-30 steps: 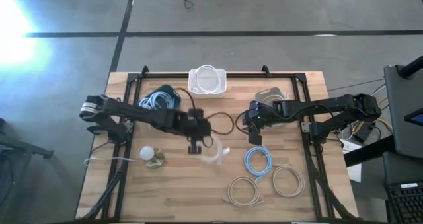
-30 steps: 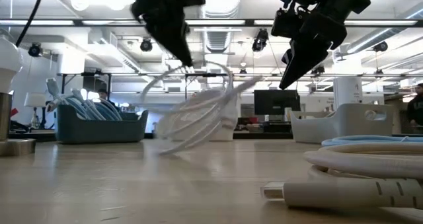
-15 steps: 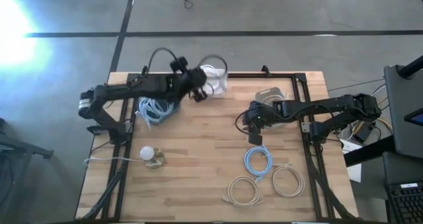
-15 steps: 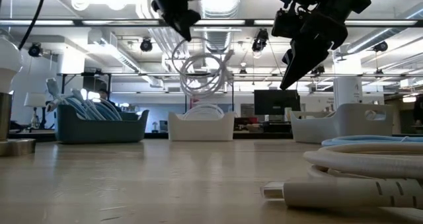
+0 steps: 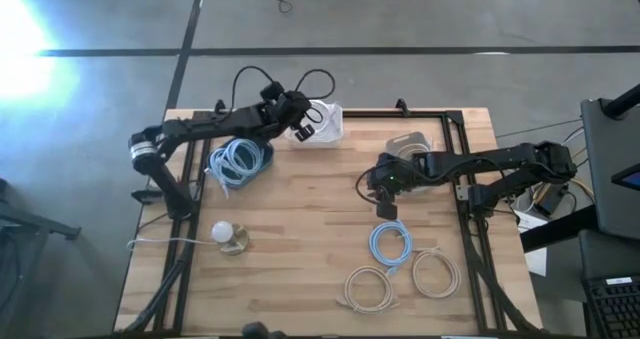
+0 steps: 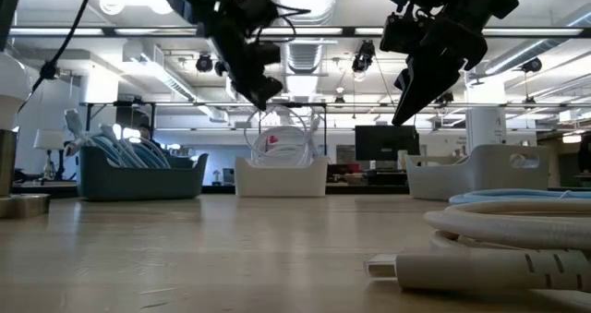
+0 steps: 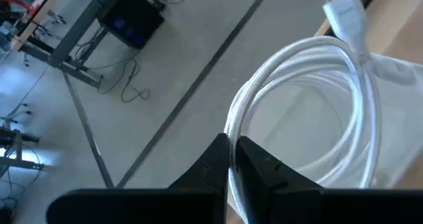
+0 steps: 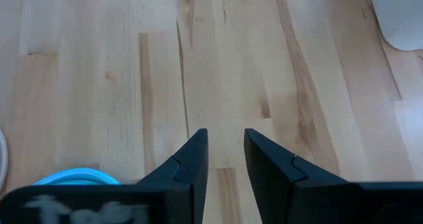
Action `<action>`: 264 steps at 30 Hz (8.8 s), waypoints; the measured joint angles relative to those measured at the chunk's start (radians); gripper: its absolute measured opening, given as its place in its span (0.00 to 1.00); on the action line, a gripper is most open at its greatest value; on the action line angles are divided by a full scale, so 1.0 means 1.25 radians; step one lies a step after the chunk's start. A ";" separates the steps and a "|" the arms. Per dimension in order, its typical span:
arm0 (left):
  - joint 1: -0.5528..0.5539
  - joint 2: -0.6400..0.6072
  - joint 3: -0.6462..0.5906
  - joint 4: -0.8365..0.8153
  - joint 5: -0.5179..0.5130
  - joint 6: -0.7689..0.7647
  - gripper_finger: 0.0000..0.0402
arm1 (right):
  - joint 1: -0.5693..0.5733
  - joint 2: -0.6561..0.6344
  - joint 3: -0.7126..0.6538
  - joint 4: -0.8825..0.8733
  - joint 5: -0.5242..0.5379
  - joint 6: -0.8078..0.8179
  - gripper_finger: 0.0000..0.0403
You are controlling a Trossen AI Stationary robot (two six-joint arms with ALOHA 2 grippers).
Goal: Sort HDMI cables
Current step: Put the white hdmi cable into the white bin, then put the blue hdmi cable into the blue bin, then put the left brown hdmi cable into the gray bin
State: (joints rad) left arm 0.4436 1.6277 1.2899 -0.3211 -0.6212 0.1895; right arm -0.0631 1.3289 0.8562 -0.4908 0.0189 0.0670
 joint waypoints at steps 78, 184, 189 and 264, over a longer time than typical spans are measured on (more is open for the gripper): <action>-0.158 -0.259 -0.283 0.156 0.299 -0.137 0.35 | 0.265 0.001 -0.203 -0.016 0.051 0.314 0.20; -0.155 0.068 -0.189 0.334 0.923 -0.486 0.05 | 0.265 0.012 -0.130 0.439 0.442 0.030 0.31; -0.135 -0.045 -0.188 0.176 0.843 -0.426 0.05 | 0.270 0.011 -0.125 0.489 0.441 0.024 0.33; -0.073 -0.479 -0.257 -0.674 0.063 -0.735 0.37 | 0.270 0.012 -0.121 0.487 0.439 0.030 0.32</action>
State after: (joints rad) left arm 0.3521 1.0294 0.9680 -1.1635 -0.5429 -0.7289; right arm 0.2747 1.3434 0.7052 0.1184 0.5675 0.1047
